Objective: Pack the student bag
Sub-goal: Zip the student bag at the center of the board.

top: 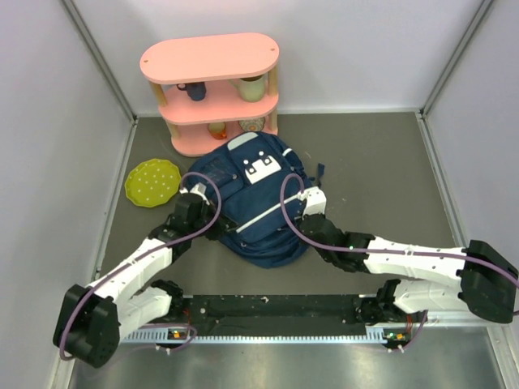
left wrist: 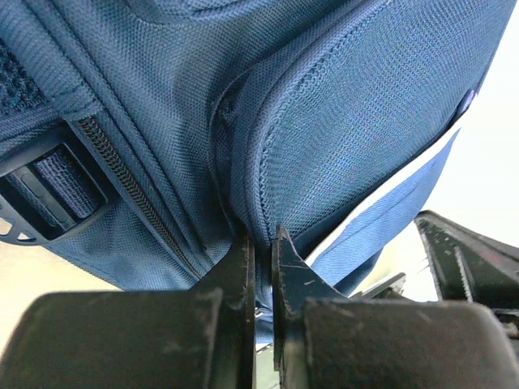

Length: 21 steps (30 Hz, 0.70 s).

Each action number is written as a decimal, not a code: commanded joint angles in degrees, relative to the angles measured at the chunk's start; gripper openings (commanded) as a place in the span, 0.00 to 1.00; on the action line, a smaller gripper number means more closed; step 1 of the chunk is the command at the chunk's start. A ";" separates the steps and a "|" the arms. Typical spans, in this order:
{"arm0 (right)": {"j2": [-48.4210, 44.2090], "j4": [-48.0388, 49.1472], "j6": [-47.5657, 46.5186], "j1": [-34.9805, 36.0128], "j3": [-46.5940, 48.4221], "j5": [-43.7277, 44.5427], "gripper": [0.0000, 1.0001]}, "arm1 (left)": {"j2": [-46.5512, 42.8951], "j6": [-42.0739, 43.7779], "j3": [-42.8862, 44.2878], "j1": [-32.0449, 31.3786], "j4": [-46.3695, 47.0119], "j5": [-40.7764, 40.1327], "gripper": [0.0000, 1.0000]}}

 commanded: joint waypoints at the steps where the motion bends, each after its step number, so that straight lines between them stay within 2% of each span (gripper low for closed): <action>1: -0.71 4.26 -2.75 -1.13 -0.53 -0.54 0.00 | 0.29 12.63 1.31 3.63 -6.41 4.26 0.00; 3: -0.71 5.14 -3.80 -1.22 -0.53 -2.28 0.00 | 0.55 16.59 2.90 5.65 -8.00 4.89 0.00; 5: -1.24 6.19 -4.33 -1.22 -0.80 -4.31 0.00 | 1.43 18.18 4.12 6.62 -7.57 8.83 0.00; 6: -2.54 7.50 -4.59 -1.22 -1.67 -8.58 0.00 | 1.69 18.45 4.74 6.63 -7.83 9.72 0.00; 7: -3.43 8.99 -5.55 -1.22 -2.29 -11.84 0.06 | 2.83 18.62 5.18 6.63 -7.83 10.86 0.00; 8: -4.13 10.23 -6.43 -1.22 -2.90 -14.40 0.18 | 3.45 18.88 6.23 6.63 -8.01 12.43 0.00; 11: -5.46 11.12 -8.28 -1.22 -3.88 -20.21 0.34 | 4.77 18.71 6.85 6.63 -7.66 12.80 0.00; 16: -3.70 10.84 -11.62 -1.22 -3.26 -25.67 0.41 | 5.39 18.36 7.03 6.63 -6.60 13.68 0.00; 21: -1.07 12.35 -16.28 -1.30 -1.86 -24.72 0.47 | 5.65 18.80 7.73 6.63 -6.51 14.38 0.00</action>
